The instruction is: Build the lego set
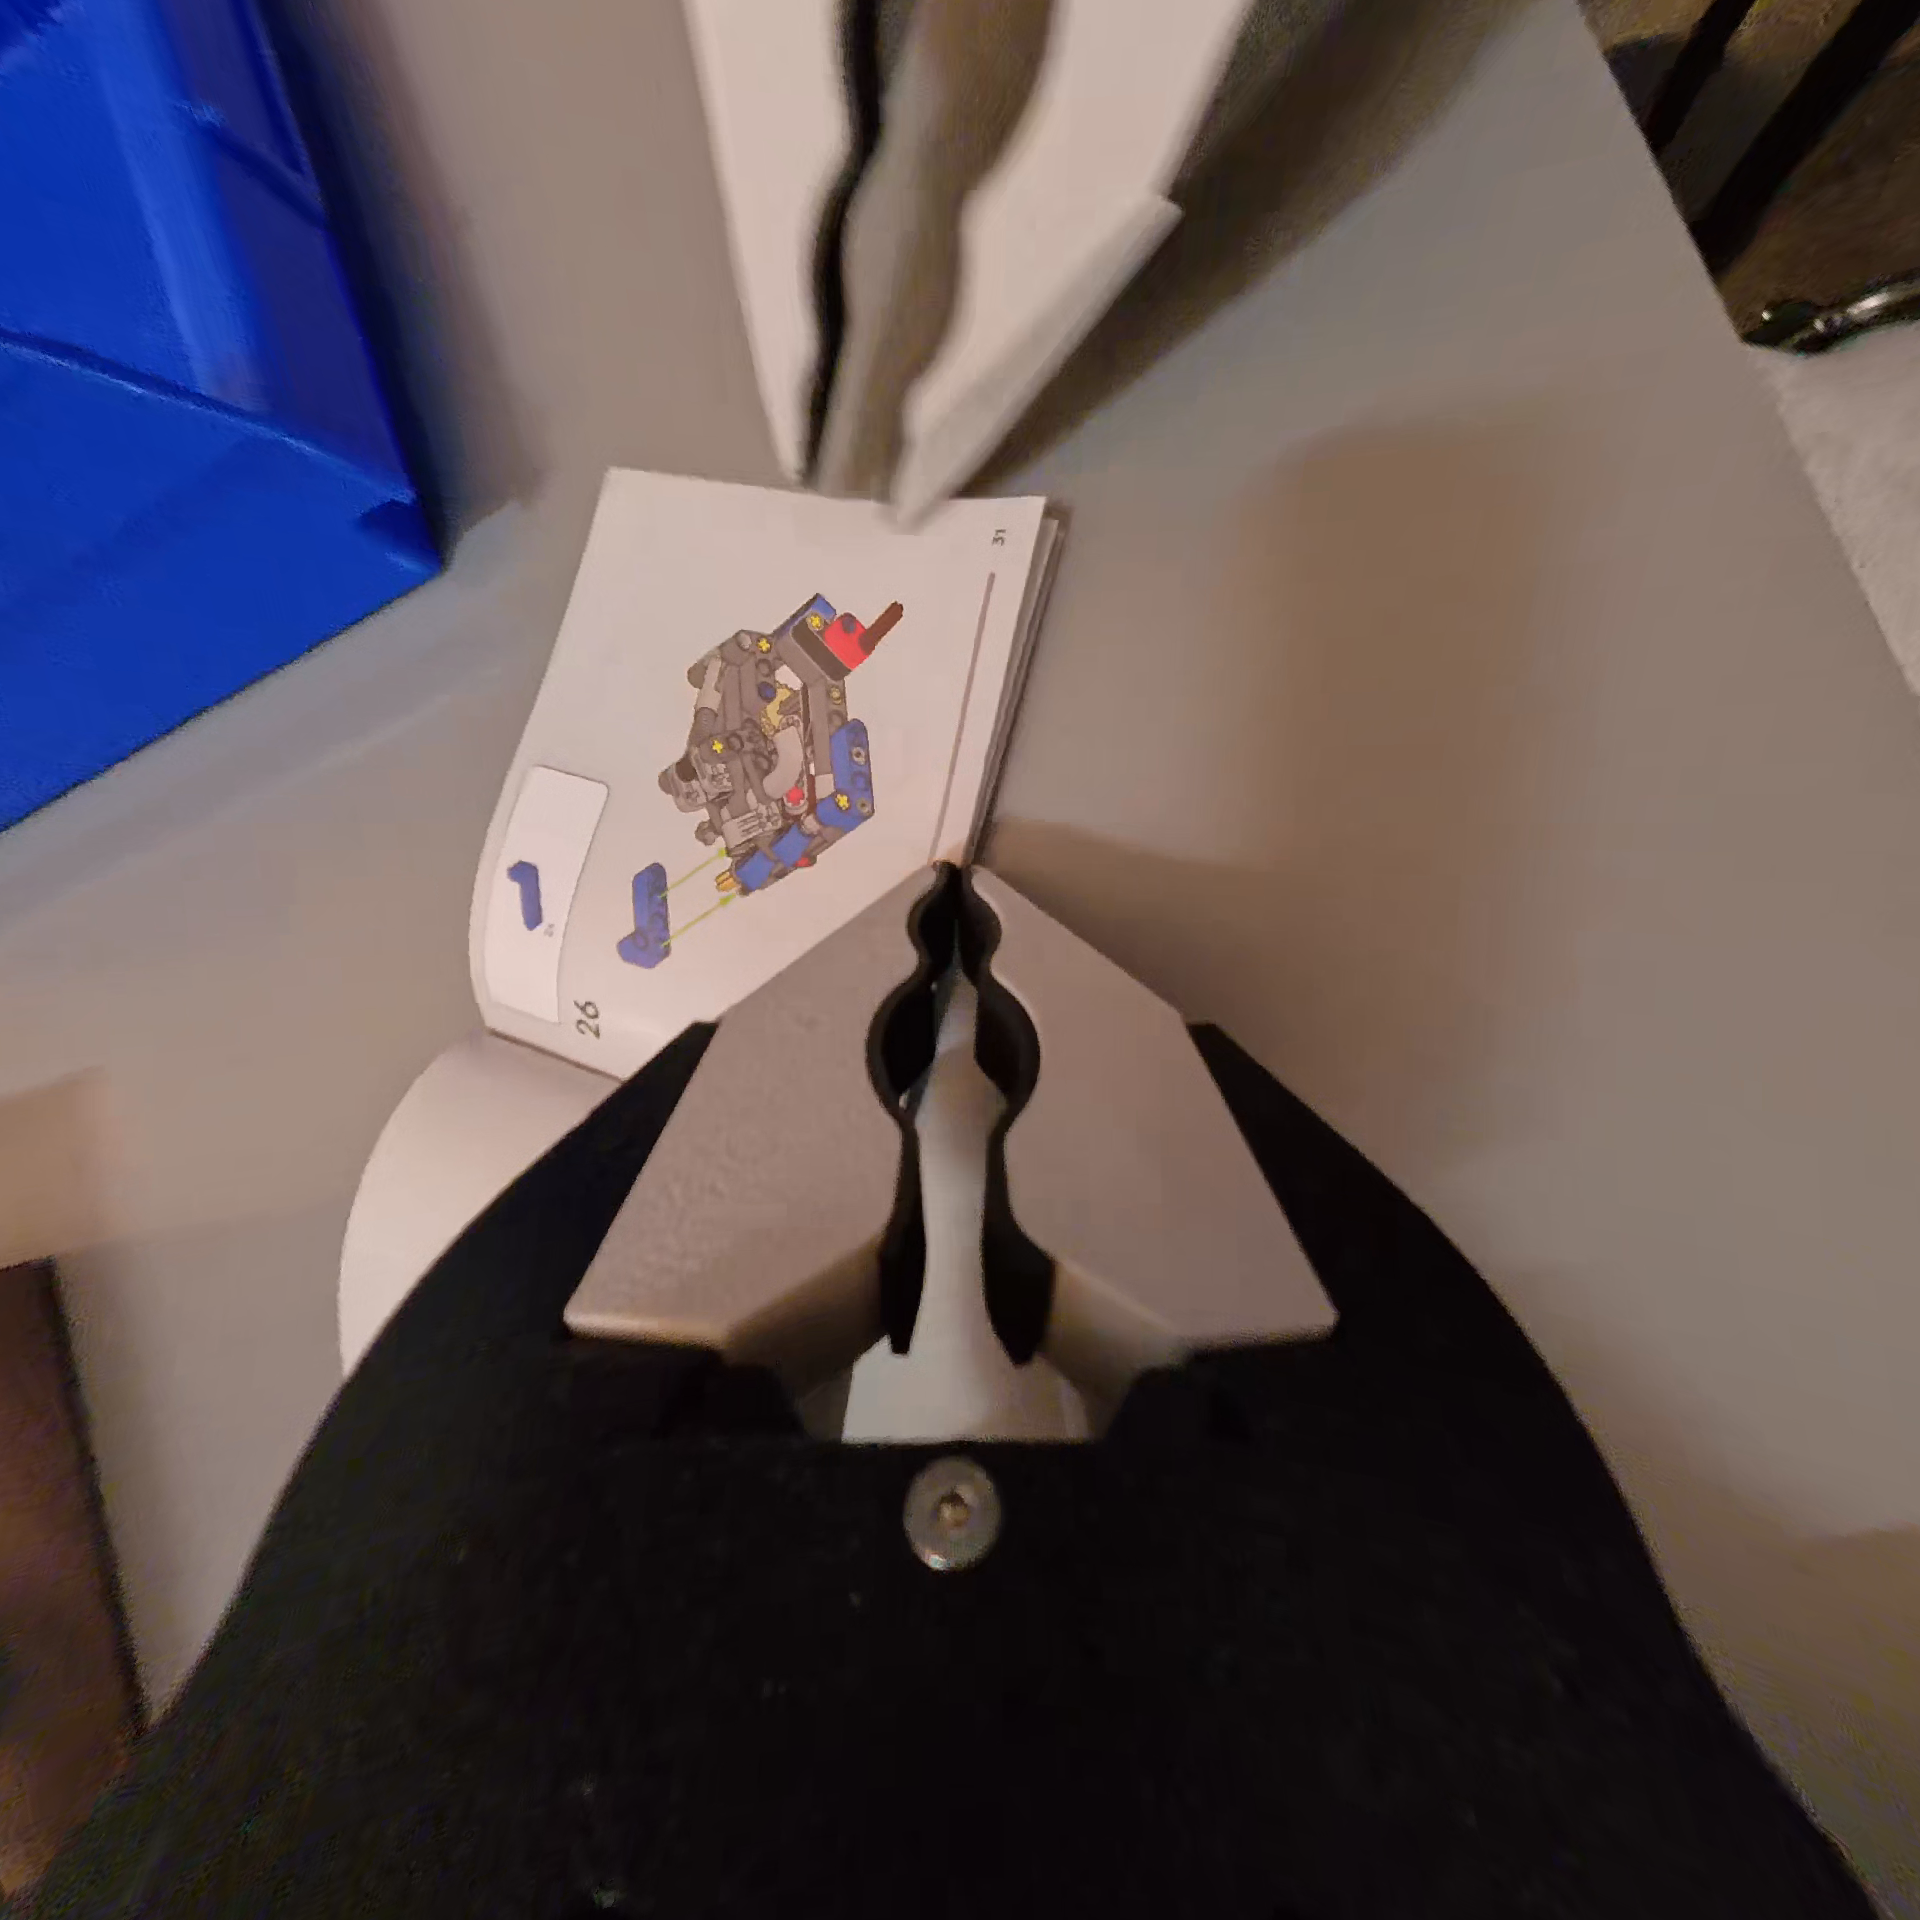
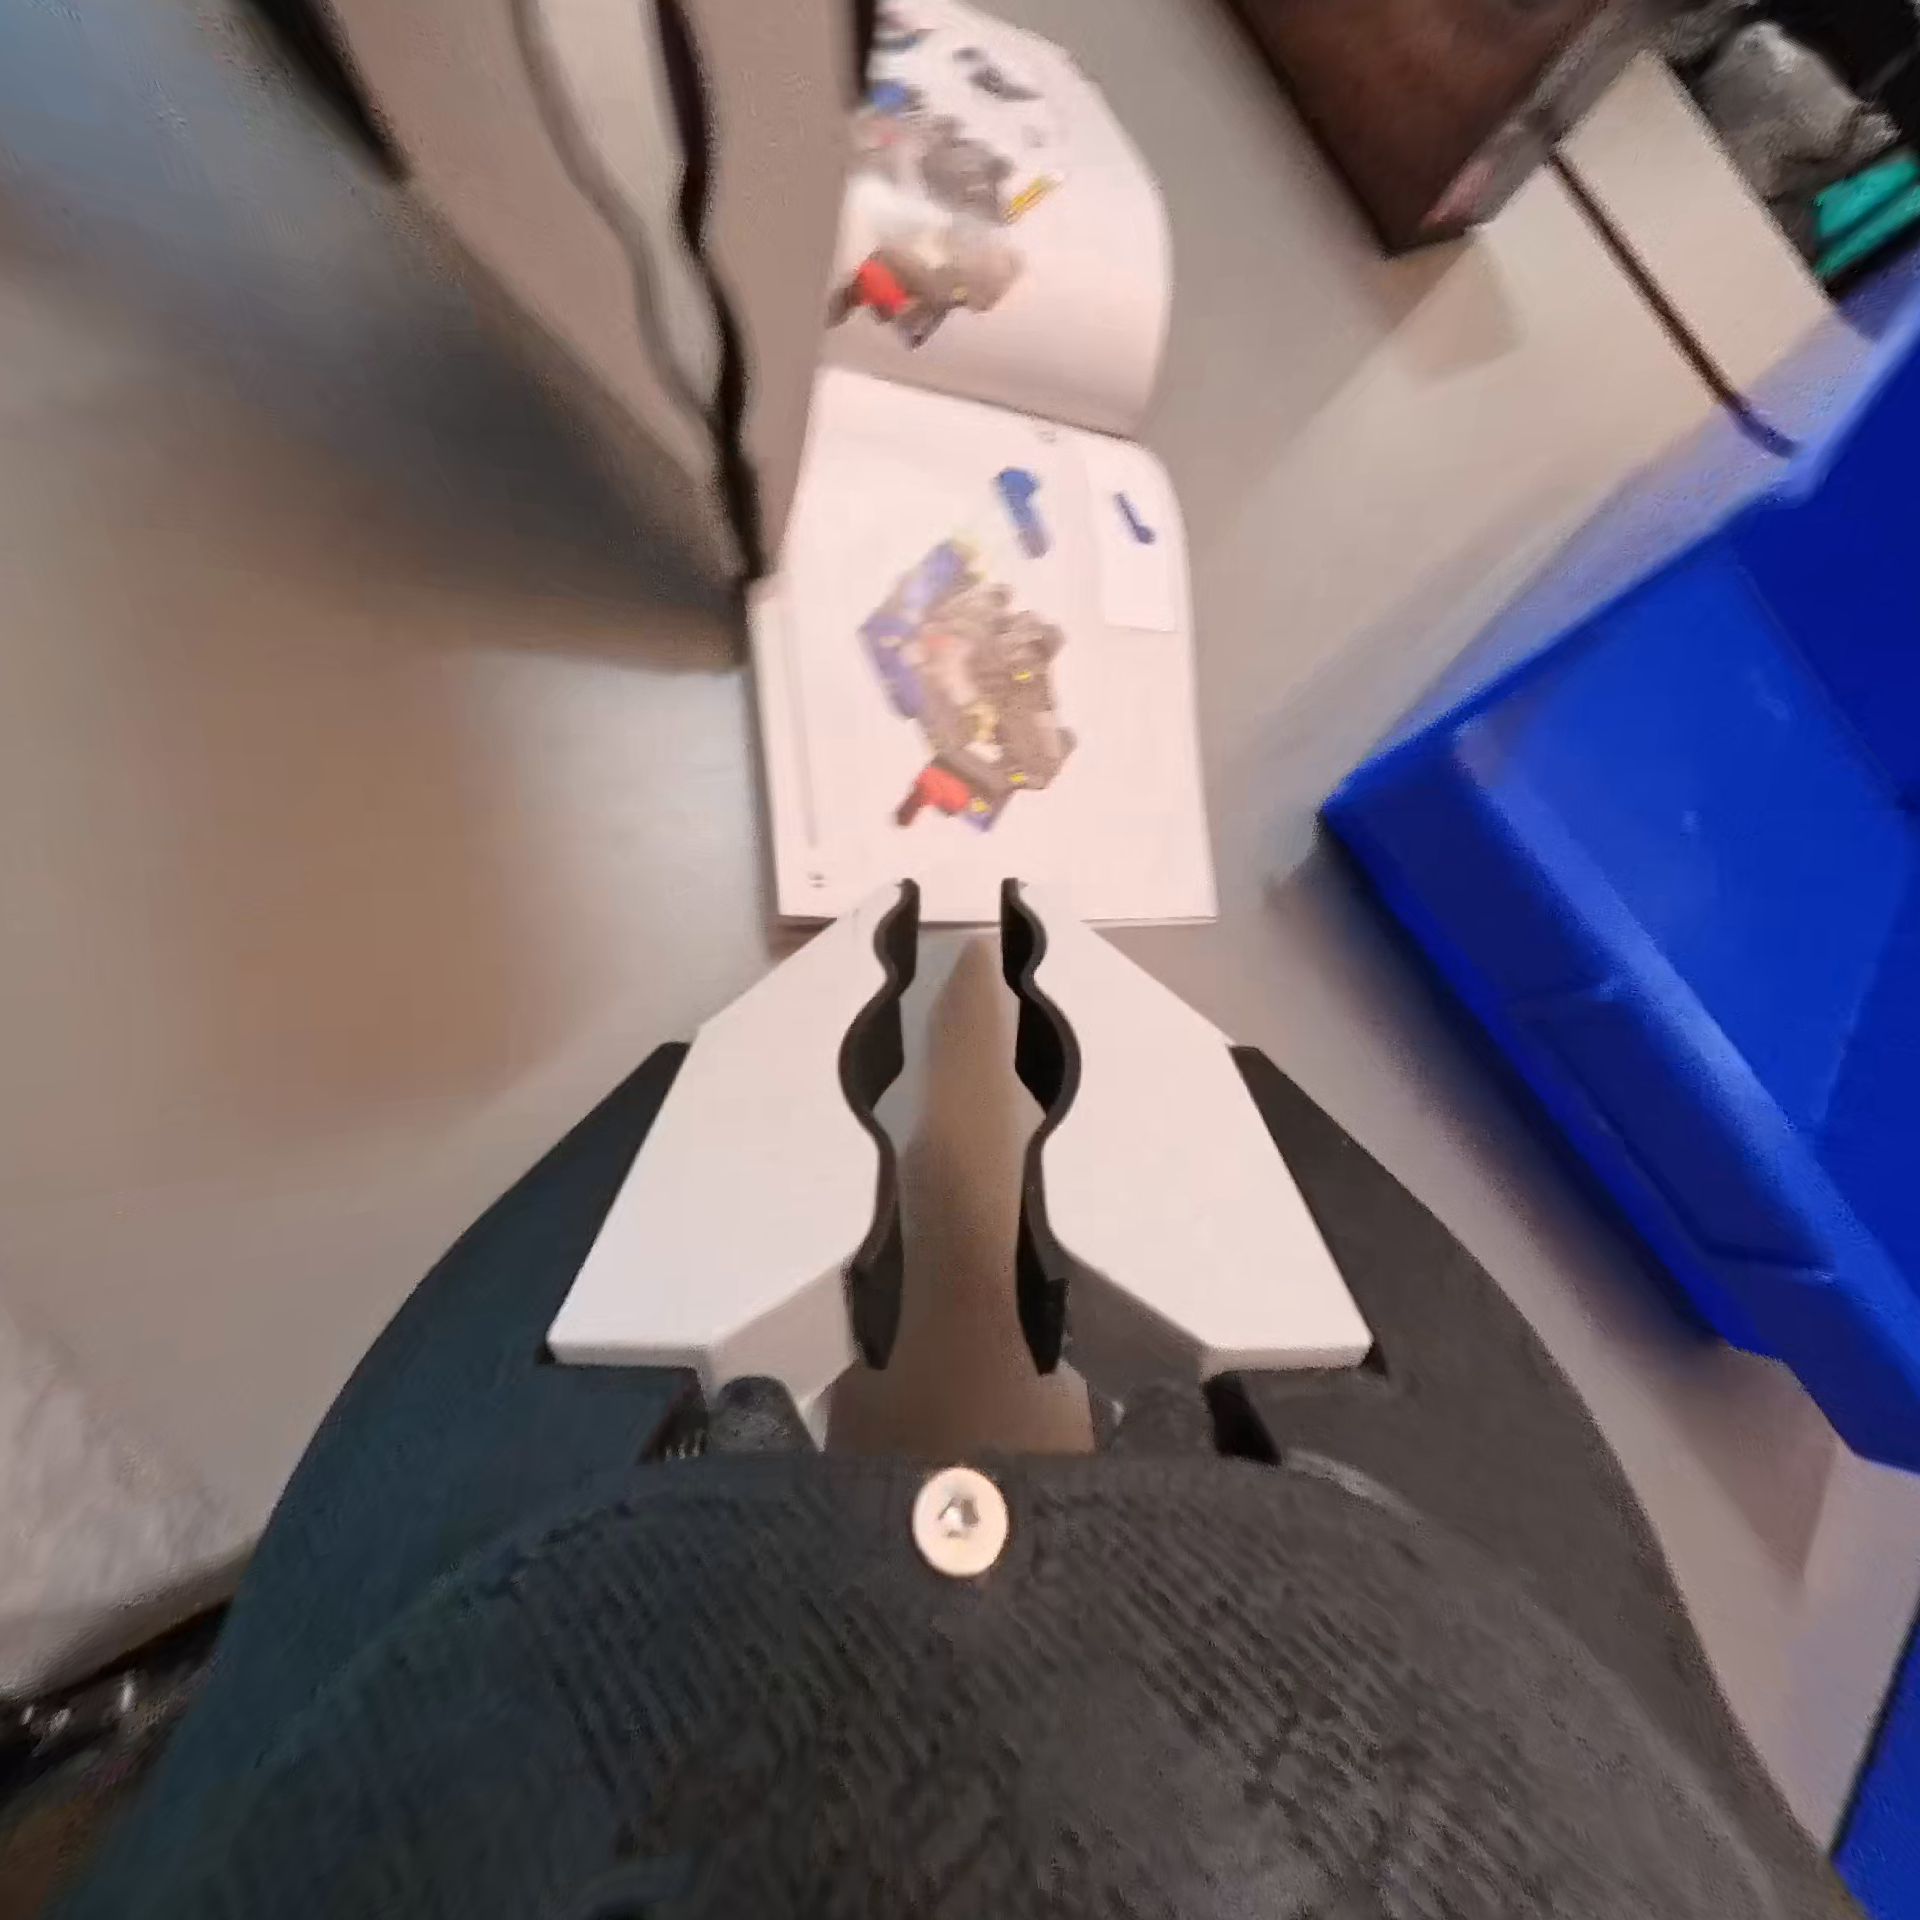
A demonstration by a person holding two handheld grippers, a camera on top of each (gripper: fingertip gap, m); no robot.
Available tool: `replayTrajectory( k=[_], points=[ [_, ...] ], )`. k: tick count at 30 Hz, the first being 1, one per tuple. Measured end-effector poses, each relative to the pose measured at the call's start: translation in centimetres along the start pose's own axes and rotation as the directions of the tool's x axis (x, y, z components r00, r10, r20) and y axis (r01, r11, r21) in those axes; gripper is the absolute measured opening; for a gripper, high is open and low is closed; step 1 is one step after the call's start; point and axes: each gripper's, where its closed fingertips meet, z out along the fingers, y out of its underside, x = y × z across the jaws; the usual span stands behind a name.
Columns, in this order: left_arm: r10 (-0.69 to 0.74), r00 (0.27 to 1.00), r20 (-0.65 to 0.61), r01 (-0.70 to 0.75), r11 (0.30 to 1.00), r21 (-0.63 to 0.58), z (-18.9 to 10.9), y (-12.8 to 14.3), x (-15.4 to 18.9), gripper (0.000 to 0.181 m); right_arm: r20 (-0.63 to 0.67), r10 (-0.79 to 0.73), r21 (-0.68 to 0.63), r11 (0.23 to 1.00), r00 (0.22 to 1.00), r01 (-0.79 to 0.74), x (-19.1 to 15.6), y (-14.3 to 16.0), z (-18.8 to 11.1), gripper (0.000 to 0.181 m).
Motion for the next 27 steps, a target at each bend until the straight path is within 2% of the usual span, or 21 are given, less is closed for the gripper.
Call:
replayTrajectory(
  k=[1, 6, 11, 13, 16, 18, 19, 21, 24, 25, 27],
  points=[
    [-0.008, 1.0, 0.008, 0.008, 1.0, 0.01, -0.2, -0.1, -0.2, 0.0, 0.022, -0.025, 0.007, 1.0, 0.999, 0.025, -0.7, 0.0, -0.2, 0.015],
    [-0.025, 0.999, 0.048, 0.024, 0.999, 0.029, -0.9, 0.1, -1.2, 0.0, 0.071, -0.033, 0.063, 0.998, 0.997, 0.029, -1.8, -0.7, -0.9, 0.041],
    [-0.045, 0.997, 0.056, 0.042, 0.998, 0.049, -1.4, 0.2, -1.5, 0.0, 0.012, -0.109, 0.032, 0.994, 0.994, 0.109, -0.9, -1.3, 0.2, 0.041],
    [-0.057, 0.996, 0.069, 0.052, 0.996, 0.066, -1.8, 0.0, -1.8, 0.0, 0.009, -0.124, 0.035, 0.992, 0.992, 0.123, -0.6, -1.5, 0.4, 0.033],
    [-0.074, 0.994, 0.084, 0.068, 0.995, 0.077, -2.0, 0.1, -2.0, 0.0, -0.078, -0.138, 0.025, 0.99, 0.987, 0.14, 1.2, -1.4, 0.1, 0.014],
    [-0.081, 0.992, 0.092, 0.073, 0.994, 0.085, -2.0, 0.1, -2.1, 0.0, -0.138, -0.049, 0.037, 0.998, 0.989, 0.054, 2.8, -1.4, -0.3, 0.017],
    [-0.085, 0.991, 0.103, 0.076, 0.993, 0.09, -2.0, 0.1, -2.2, 0.0, -0.128, 0.026, 0.049, 0.999, 0.991, -0.02, 3.0, -1.3, -0.2, 0.023],
    [-0.088, 0.991, 0.105, 0.079, 0.993, 0.084, -1.8, 0.2, -2.2, 0.0, -0.034, 0.084, 0.04, 0.996, 0.996, -0.083, 1.7, -0.9, 0.3, 0.012],
    [-0.069, 0.992, 0.105, 0.066, 0.997, 0.03, -1.3, 1.1, -2.0, 0.0, -0.061, -0.026, -0.005, 1.0, 0.998, 0.026, 1.1, -0.2, 1.3, 0.011],
    [-0.058, 0.993, 0.103, 0.058, 0.998, 0.007, -1.1, 1.4, -2.0, 0.0, -0.066, -0.031, -0.025, 0.999, 0.997, 0.03, 1.1, 0.1, 1.7, 0.003],
    [-0.04, 0.994, 0.099, 0.044, 0.999, -0.031, -0.9, 1.9, -1.9, 0.0, -0.038, -0.028, -0.008, 1.0, 0.999, 0.028, 0.6, -0.2, 2.0, 0.0]
  ],
)
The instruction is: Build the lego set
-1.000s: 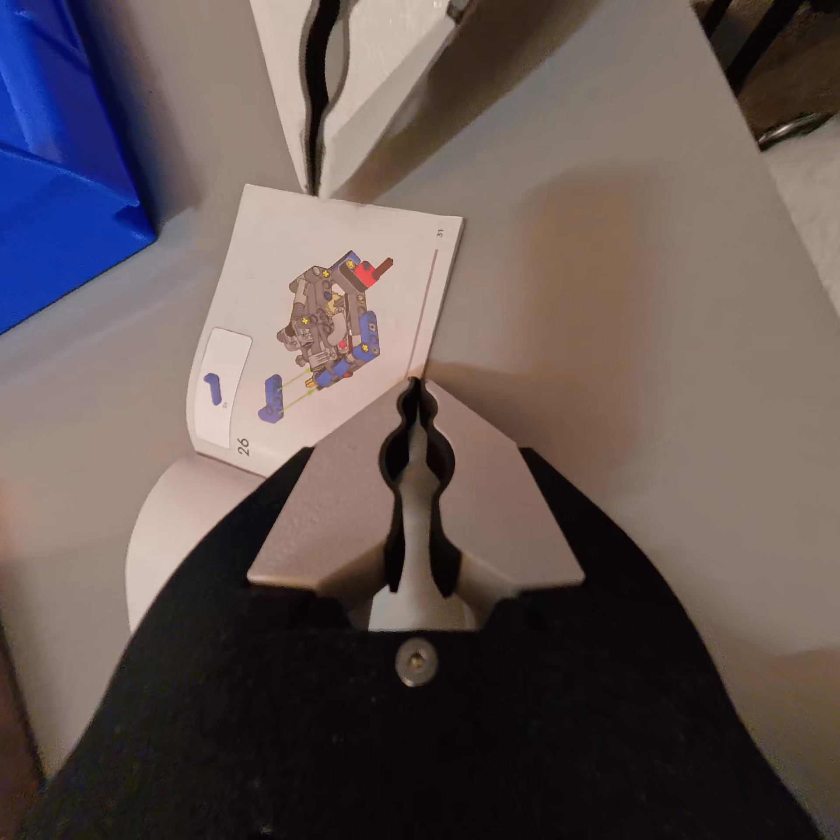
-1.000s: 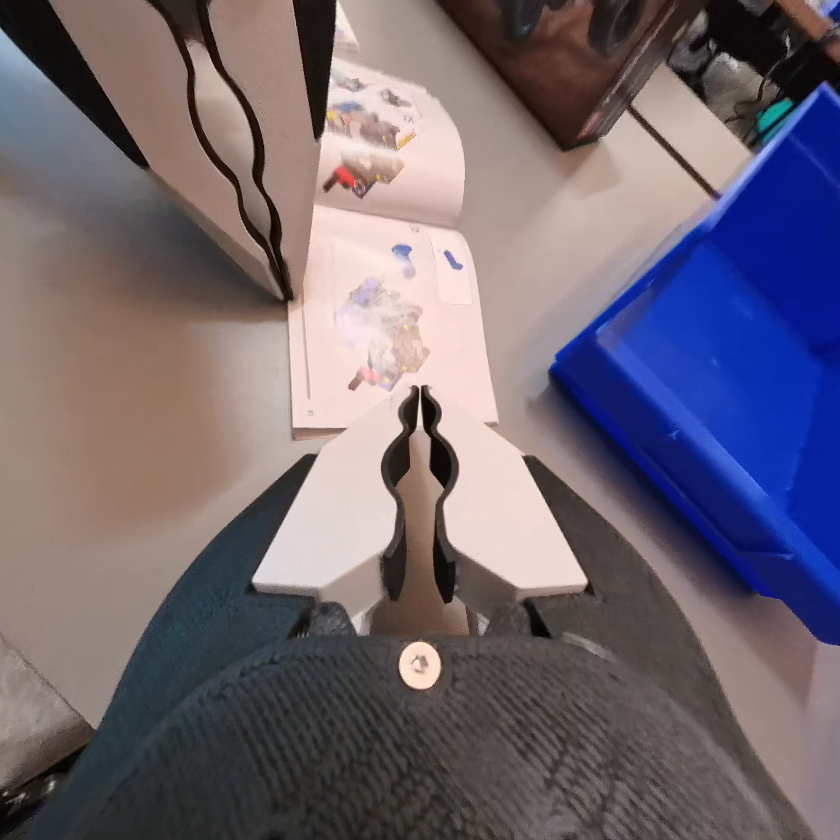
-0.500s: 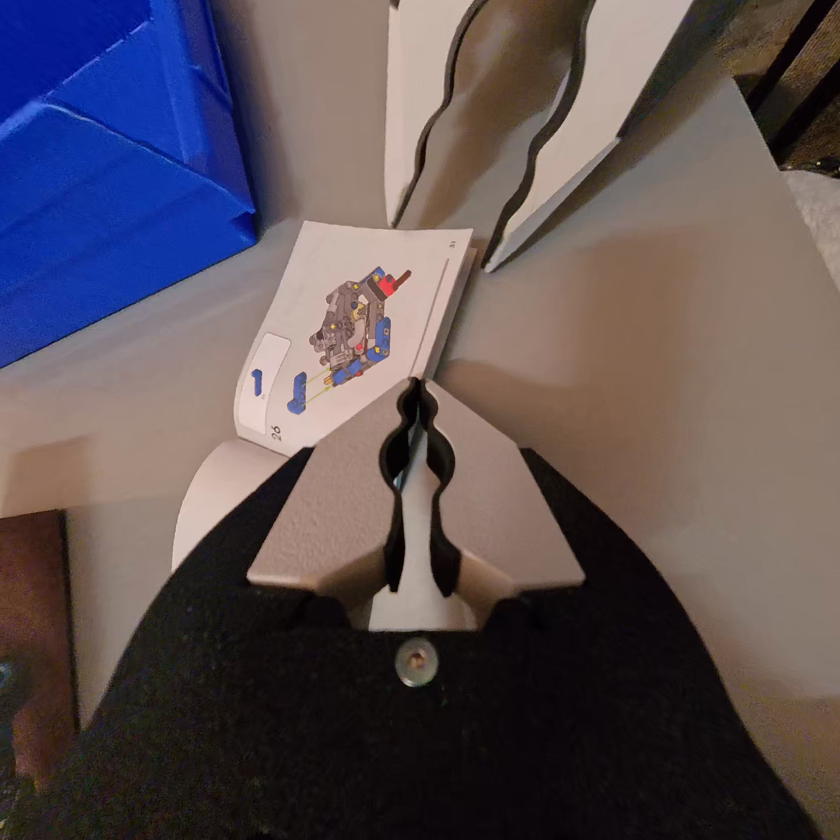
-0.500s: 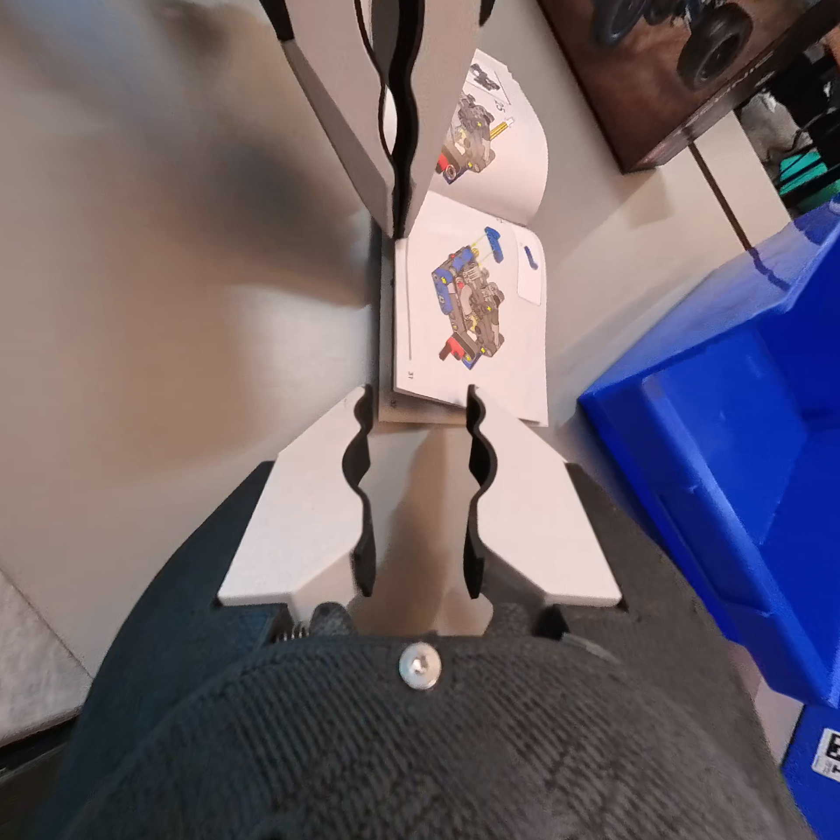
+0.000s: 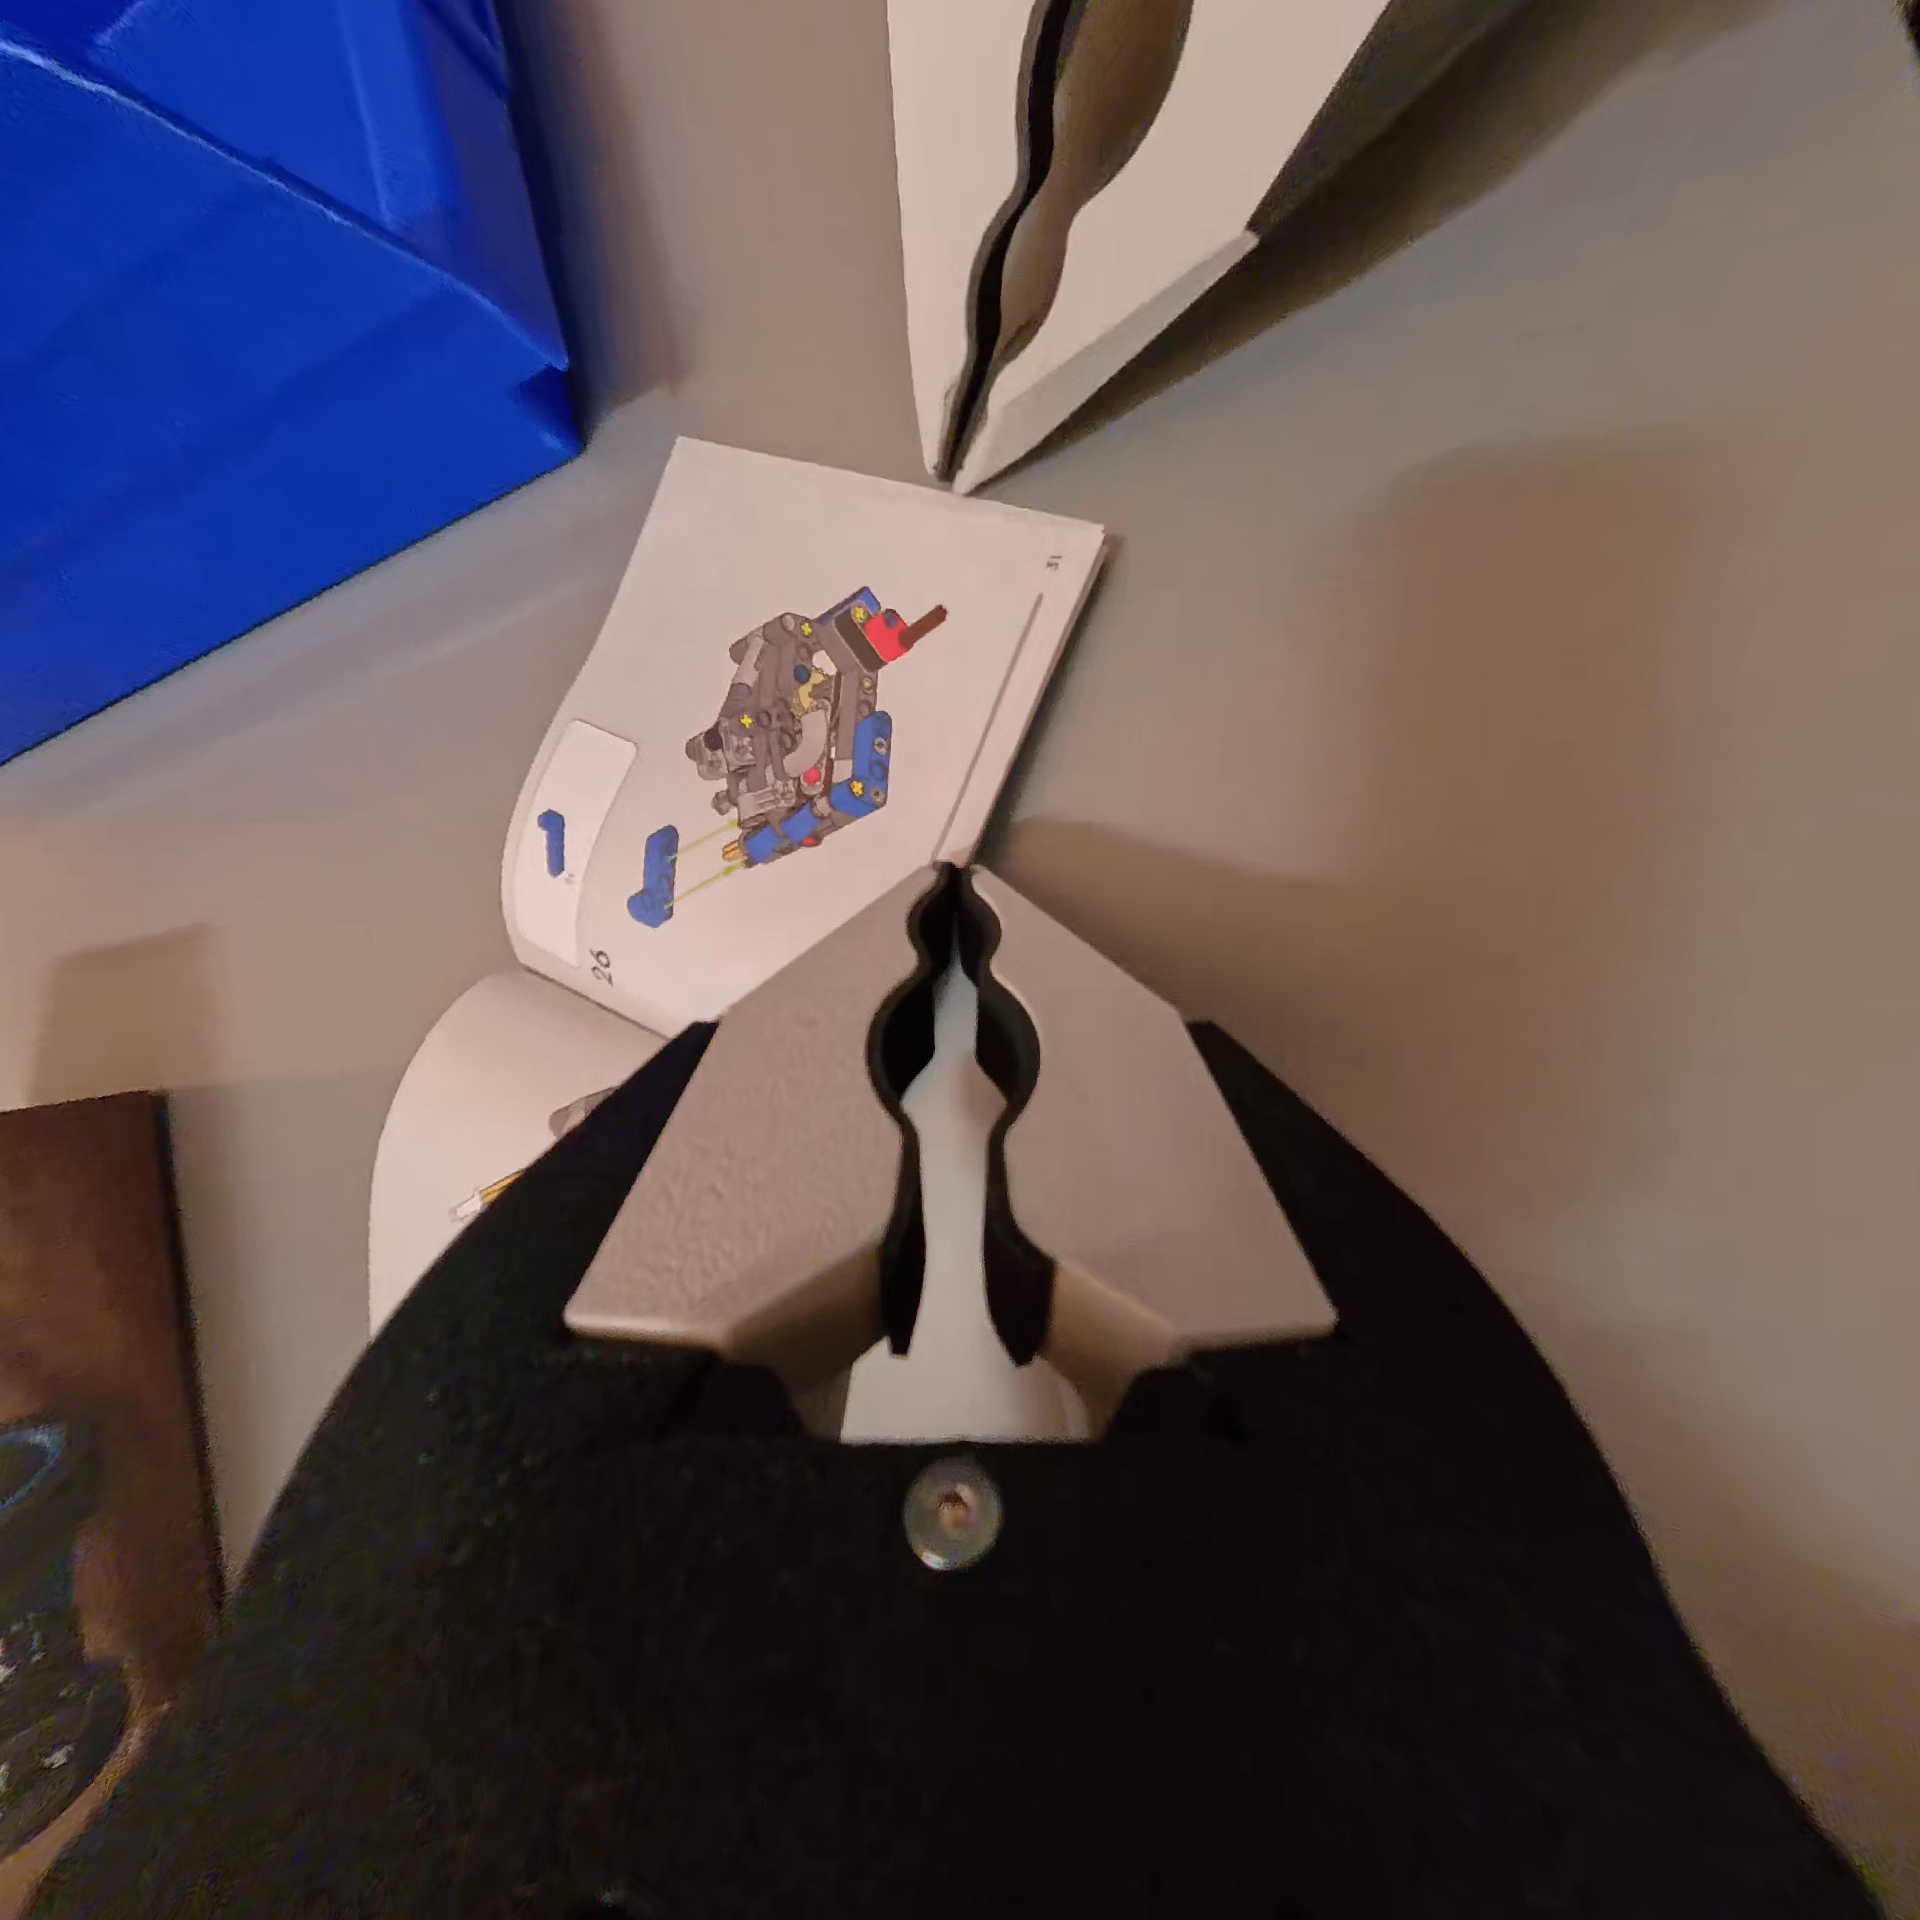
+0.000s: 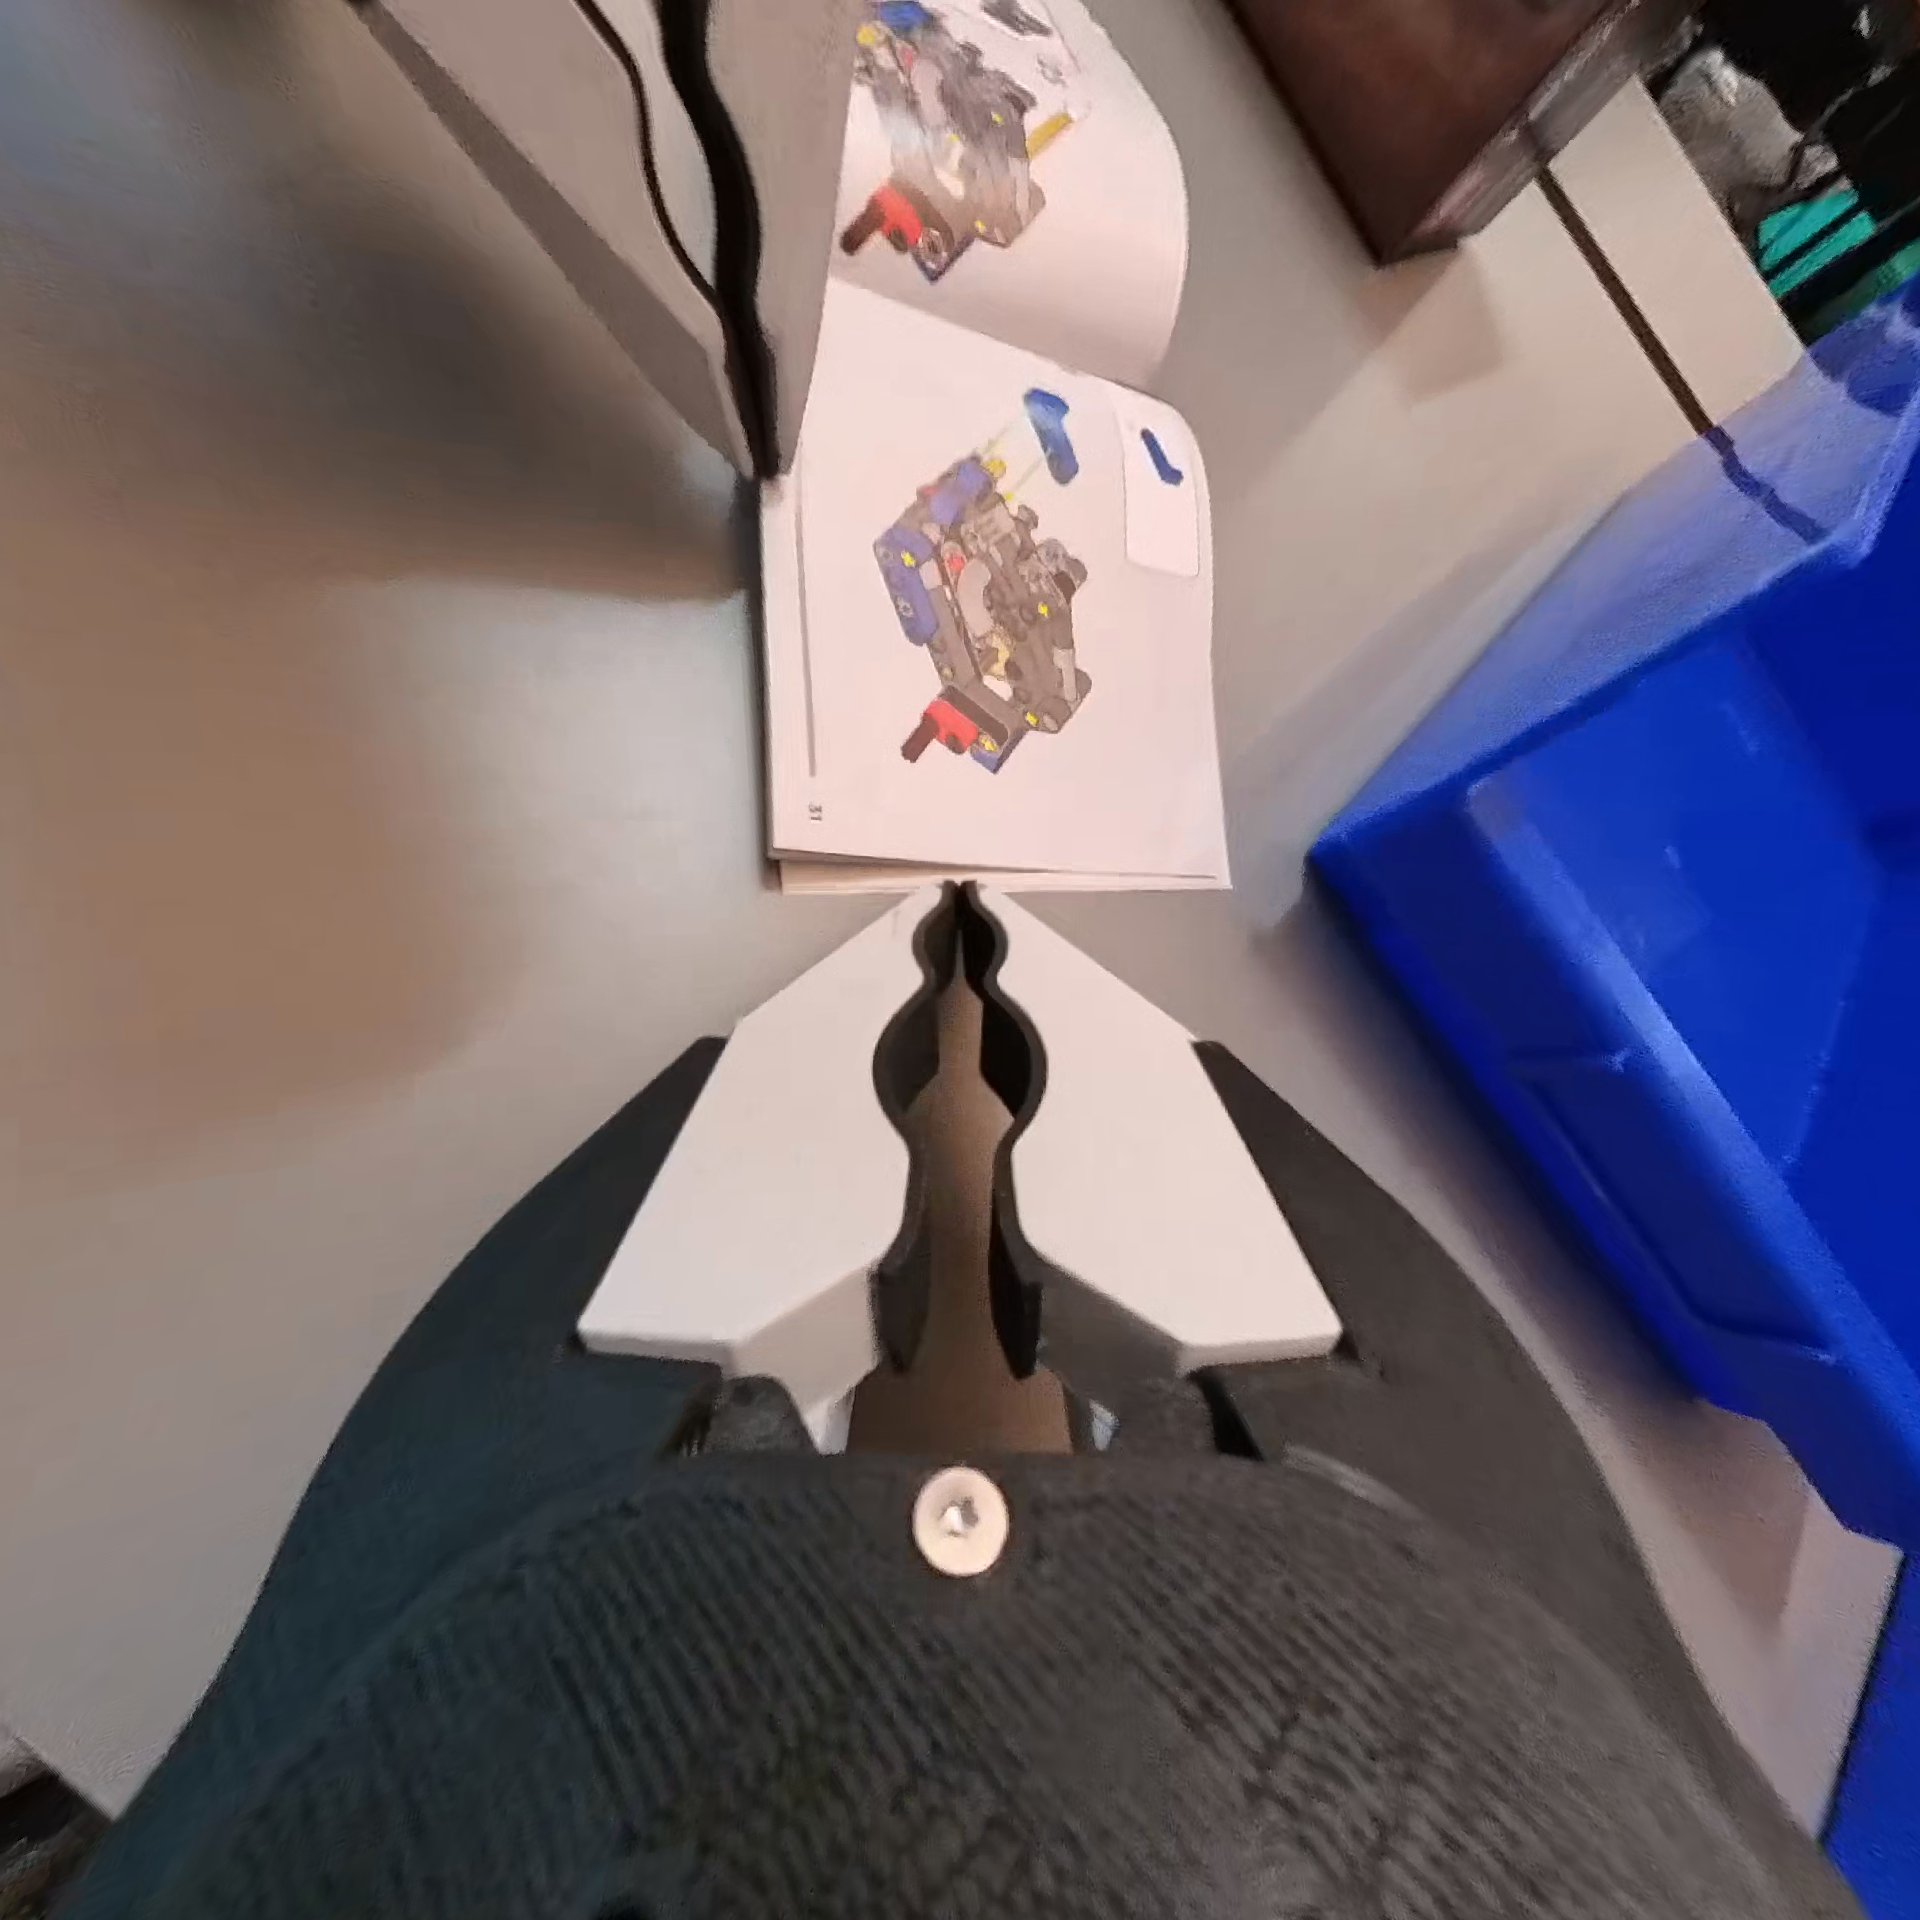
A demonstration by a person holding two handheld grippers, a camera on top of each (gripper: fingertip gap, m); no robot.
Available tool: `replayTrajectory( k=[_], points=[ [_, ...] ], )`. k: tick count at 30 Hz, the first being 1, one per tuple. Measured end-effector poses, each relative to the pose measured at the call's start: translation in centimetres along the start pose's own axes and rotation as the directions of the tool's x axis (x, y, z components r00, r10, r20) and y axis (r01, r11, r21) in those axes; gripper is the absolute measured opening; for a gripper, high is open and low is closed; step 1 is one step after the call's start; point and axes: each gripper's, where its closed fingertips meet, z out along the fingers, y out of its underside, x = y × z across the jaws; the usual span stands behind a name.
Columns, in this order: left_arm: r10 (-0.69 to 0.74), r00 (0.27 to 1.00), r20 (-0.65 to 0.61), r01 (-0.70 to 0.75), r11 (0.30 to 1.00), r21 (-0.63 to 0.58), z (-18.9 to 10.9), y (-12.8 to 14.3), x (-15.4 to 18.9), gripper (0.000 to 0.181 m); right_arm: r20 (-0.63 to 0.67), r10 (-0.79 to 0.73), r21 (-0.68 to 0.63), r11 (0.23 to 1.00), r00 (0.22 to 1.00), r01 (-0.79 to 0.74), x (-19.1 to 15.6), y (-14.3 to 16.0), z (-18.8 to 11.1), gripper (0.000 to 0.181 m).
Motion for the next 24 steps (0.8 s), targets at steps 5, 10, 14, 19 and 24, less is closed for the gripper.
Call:
replayTrajectory(
  k=[5, 10, 14, 19, 24],
  points=[
    [-0.014, 1.0, 0.016, 0.014, 1.0, 0.011, -0.6, -0.1, -0.4, 0.0, -0.016, -0.042, 0.01, 0.999, 0.999, 0.042, 0.1, -0.4, 0.4, 0.0],
    [-0.095, 0.992, 0.079, 0.09, 0.994, 0.058, -1.6, -0.2, -1.7, 0.0, -0.035, -0.009, 0.017, 1.0, 0.999, 0.009, 0.6, -0.7, 0.8, 0.007],
    [-0.129, 0.986, 0.104, 0.121, 0.989, 0.081, -2.1, -0.2, -2.2, 0.0, -0.019, 0.01, 0.037, 0.999, 1.0, -0.01, 0.5, -1.3, 1.2, 0.007],
    [-0.165, 0.983, 0.075, 0.157, 0.982, 0.101, -2.0, -0.1, -1.8, 0.0, -0.002, 0.07, 0.119, 0.99, 0.998, -0.07, 0.7, -3.2, 1.6, 0.003],
    [-0.155, 0.987, 0.043, 0.151, 0.985, 0.085, -1.3, -0.1, -1.4, 0.0, 0.0, 0.046, 0.047, 0.998, 0.999, -0.046, 0.7, -2.4, 2.5, 0.0]
  ],
)
